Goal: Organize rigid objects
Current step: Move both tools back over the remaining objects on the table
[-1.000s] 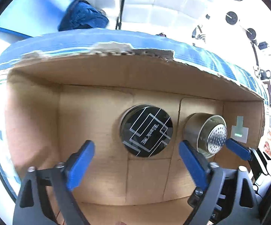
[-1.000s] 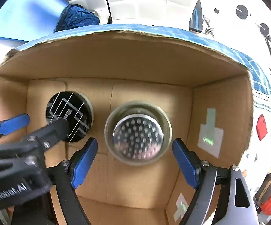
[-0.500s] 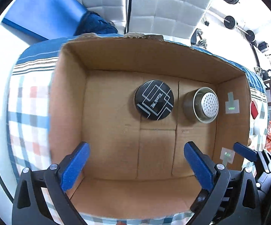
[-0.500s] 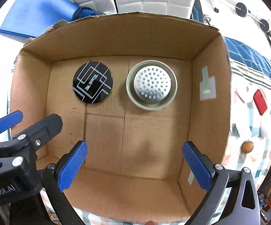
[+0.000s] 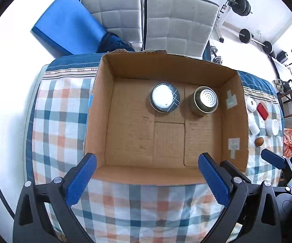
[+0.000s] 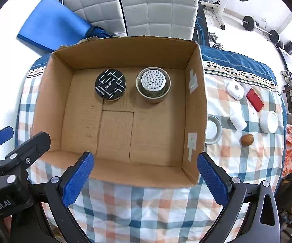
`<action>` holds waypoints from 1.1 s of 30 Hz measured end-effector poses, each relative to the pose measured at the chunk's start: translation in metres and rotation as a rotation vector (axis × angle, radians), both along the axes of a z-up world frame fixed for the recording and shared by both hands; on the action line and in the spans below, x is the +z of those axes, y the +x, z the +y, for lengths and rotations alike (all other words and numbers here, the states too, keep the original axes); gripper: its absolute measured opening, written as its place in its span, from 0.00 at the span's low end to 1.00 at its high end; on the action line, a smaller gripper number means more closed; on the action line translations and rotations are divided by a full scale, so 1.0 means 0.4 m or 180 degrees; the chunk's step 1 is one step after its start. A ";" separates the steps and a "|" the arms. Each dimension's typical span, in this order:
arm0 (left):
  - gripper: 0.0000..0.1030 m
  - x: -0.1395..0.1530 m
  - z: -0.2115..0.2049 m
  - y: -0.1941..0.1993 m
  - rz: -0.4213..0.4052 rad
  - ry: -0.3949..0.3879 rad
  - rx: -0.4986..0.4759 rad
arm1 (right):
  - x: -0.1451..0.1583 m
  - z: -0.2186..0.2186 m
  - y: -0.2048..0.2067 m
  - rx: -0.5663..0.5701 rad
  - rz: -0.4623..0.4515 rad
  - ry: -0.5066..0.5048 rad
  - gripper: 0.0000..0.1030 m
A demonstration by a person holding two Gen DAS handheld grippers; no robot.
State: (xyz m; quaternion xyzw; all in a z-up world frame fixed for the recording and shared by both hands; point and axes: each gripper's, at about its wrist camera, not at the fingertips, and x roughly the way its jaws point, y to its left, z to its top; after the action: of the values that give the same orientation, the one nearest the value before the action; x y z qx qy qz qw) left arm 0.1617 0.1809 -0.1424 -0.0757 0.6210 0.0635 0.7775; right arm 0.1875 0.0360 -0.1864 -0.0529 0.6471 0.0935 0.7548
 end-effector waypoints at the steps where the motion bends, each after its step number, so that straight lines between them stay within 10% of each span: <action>1: 1.00 0.007 -0.006 -0.007 -0.0011 0.0006 0.0000 | 0.009 -0.007 -0.011 0.0009 -0.0009 0.0020 1.00; 11: 1.00 0.088 -0.127 -0.033 -0.0109 -0.0028 -0.0062 | 0.093 -0.157 -0.058 -0.0075 -0.0055 0.0305 1.00; 23: 1.00 0.038 -0.529 0.148 -0.0022 -0.0260 -0.0709 | 0.117 -0.678 0.038 -0.0900 -0.0105 0.0054 1.00; 28: 1.00 -0.082 -0.679 0.239 0.0229 0.0028 -0.1037 | 0.033 -0.853 0.107 -0.1119 0.0065 0.0033 1.00; 33: 1.00 -0.232 -0.813 0.316 0.0576 0.0901 -0.1755 | -0.079 -0.939 0.170 -0.1076 0.0257 -0.0154 1.00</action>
State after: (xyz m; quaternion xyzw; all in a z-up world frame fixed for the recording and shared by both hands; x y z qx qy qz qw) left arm 0.2883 -0.1443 -0.2354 0.2102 0.6698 -0.0573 0.7098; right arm 0.2556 -0.3398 -0.2178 0.0423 0.6785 -0.0485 0.7317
